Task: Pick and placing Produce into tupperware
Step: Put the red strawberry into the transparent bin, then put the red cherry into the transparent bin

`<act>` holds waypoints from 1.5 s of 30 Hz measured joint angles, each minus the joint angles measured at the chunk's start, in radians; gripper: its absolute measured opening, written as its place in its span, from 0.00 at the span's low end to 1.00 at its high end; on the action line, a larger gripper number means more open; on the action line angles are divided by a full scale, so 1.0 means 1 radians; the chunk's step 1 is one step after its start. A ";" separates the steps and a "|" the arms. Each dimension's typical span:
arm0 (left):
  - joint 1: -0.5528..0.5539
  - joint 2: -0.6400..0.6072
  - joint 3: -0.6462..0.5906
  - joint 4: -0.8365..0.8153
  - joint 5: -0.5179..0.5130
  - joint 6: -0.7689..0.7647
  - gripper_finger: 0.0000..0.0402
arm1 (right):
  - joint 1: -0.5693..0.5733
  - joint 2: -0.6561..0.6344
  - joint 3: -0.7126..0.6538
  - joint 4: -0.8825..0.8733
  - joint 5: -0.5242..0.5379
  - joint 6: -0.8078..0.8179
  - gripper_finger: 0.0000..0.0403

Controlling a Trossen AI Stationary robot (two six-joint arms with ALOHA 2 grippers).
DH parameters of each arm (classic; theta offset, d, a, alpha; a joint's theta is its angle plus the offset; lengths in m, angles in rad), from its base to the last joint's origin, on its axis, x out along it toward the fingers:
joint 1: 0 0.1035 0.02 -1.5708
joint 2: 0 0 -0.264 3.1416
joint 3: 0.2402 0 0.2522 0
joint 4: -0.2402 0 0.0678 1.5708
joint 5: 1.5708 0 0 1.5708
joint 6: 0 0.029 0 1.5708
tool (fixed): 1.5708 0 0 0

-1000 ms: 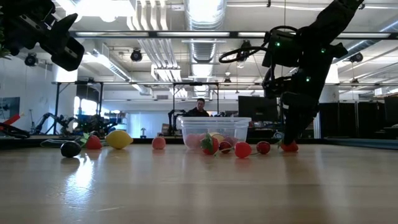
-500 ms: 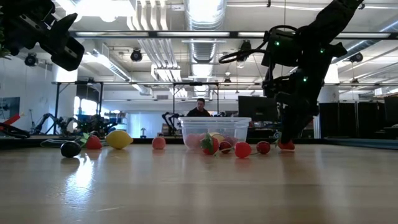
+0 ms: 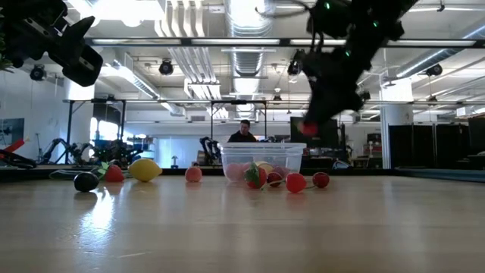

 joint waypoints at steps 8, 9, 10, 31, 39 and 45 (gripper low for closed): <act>0.000 0.000 0.000 0.000 0.001 0.000 0.39 | -0.072 0.132 0.261 -0.017 -0.005 -0.084 0.33; 0.000 0.000 0.000 -0.001 0.001 0.000 0.39 | -0.084 0.168 0.292 -0.015 -0.029 -0.087 0.33; 0.000 0.000 0.000 0.000 0.001 0.000 0.39 | -0.094 0.205 0.323 -0.019 -0.061 -0.094 0.33; 0.000 0.000 0.000 0.000 0.004 0.000 0.39 | -0.050 0.441 0.695 -0.553 -0.169 -0.308 0.59; 0.000 0.003 0.000 0.000 0.003 0.000 0.39 | 0.116 0.401 0.582 -0.581 -0.144 -0.356 0.57; 0.000 0.003 0.000 0.000 0.000 0.000 0.39 | 0.262 0.401 0.466 -0.452 -0.035 -0.239 0.57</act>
